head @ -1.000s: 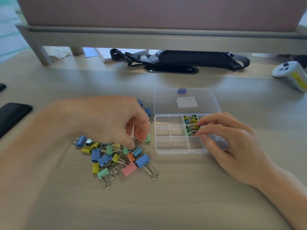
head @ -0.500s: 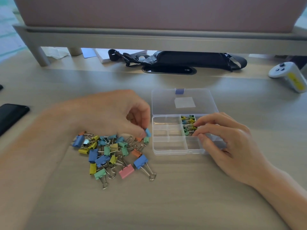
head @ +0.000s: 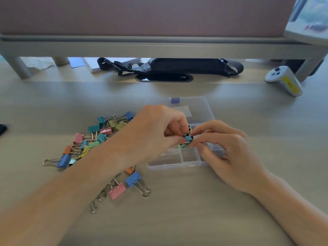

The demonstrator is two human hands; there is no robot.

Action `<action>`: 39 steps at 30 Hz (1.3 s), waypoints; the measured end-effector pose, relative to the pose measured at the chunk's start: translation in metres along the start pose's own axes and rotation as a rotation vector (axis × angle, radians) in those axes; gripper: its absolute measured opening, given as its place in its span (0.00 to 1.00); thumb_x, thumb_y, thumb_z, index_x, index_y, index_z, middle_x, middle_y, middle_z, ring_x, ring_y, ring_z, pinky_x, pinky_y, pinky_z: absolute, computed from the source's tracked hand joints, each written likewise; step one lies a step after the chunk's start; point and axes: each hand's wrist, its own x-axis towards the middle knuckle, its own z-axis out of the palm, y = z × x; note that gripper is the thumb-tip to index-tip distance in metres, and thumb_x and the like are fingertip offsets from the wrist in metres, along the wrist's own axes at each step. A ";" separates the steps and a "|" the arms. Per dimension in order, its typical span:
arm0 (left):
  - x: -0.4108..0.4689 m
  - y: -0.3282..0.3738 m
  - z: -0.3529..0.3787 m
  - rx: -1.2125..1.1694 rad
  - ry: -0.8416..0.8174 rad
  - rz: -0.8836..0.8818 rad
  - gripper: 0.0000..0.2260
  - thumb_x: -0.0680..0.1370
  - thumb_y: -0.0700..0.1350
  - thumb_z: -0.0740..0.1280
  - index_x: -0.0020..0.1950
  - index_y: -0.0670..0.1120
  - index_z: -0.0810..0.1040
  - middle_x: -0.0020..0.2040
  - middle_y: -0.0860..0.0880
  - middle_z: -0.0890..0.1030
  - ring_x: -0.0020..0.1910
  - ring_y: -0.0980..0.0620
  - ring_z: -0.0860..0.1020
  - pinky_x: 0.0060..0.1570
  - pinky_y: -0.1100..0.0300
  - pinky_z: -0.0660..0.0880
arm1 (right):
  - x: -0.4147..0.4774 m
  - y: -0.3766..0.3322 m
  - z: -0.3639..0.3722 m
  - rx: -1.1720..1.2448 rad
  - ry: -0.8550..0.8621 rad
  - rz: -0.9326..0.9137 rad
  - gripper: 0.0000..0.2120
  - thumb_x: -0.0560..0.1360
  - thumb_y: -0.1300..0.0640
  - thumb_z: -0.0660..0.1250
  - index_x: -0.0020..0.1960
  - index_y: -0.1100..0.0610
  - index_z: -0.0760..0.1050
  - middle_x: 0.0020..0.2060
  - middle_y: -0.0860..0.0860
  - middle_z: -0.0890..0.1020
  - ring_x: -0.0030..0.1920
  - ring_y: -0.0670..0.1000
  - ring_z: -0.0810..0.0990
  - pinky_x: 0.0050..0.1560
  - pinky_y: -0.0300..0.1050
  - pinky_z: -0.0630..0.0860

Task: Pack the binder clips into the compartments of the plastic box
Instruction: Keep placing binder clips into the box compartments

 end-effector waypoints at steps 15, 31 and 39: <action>-0.005 0.007 -0.002 0.058 -0.020 0.015 0.07 0.77 0.41 0.74 0.51 0.53 0.84 0.41 0.60 0.84 0.43 0.64 0.82 0.47 0.71 0.77 | 0.001 -0.002 -0.004 0.045 0.000 0.079 0.09 0.76 0.61 0.70 0.46 0.52 0.88 0.53 0.44 0.84 0.53 0.43 0.84 0.52 0.37 0.79; 0.008 0.014 -0.003 0.280 -0.138 0.091 0.07 0.78 0.43 0.72 0.52 0.55 0.83 0.42 0.60 0.83 0.44 0.63 0.80 0.47 0.69 0.75 | 0.003 -0.003 -0.005 0.075 0.031 0.091 0.04 0.75 0.59 0.74 0.45 0.54 0.87 0.50 0.43 0.85 0.53 0.42 0.84 0.55 0.32 0.76; 0.009 0.017 0.000 0.240 -0.143 0.092 0.11 0.78 0.41 0.72 0.51 0.54 0.72 0.42 0.57 0.84 0.41 0.60 0.79 0.43 0.63 0.75 | 0.006 0.000 -0.004 0.141 0.008 0.088 0.07 0.73 0.64 0.78 0.48 0.55 0.84 0.51 0.44 0.85 0.54 0.45 0.84 0.58 0.36 0.75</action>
